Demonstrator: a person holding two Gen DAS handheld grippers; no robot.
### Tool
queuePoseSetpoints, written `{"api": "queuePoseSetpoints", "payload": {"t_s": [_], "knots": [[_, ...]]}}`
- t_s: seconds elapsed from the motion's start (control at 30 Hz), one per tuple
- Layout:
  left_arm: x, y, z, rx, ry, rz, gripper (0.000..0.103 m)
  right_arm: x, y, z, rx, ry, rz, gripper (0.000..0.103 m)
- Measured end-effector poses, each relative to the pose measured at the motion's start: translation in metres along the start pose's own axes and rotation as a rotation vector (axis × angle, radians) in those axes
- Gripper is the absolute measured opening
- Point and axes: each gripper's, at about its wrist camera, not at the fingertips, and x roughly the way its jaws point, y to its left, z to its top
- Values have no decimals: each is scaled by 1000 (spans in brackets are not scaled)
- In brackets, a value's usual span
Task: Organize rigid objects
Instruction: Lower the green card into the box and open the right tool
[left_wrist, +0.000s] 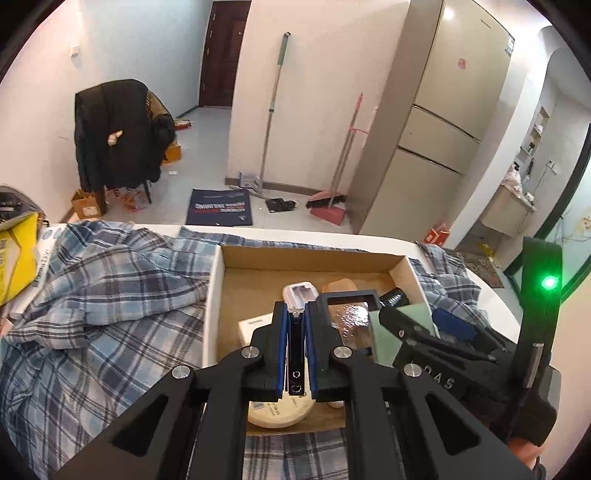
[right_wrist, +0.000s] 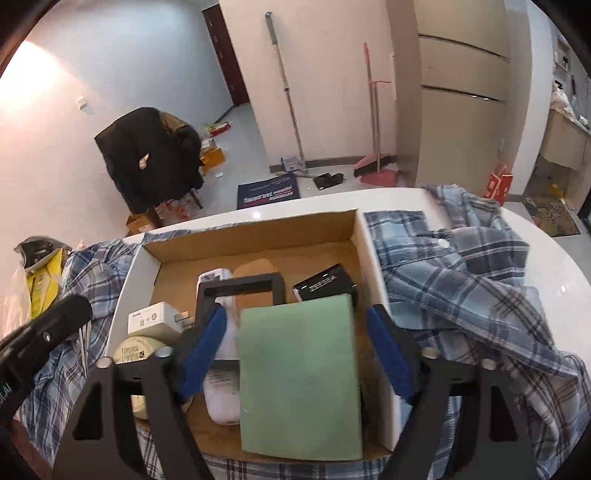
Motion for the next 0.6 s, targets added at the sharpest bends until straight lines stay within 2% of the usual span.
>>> {"api": "queuePoseSetpoints", "payload": {"t_s": [0.1,0.3,0.37,0.6], "knots": [[2,0,-2,-24,14,-61,10,-15,-8,6,25,-24,0,78],[10,-27,-14,40,0,-115,10,-37,-22,17,5,-67,-108,78],[20,-35,-20,58,9,-132,10,-34,-26,18,9,-55,-102,78],[52,-44,-37,88,68,-121,10,-23,-31,16,11,-16,-103,78]]}}
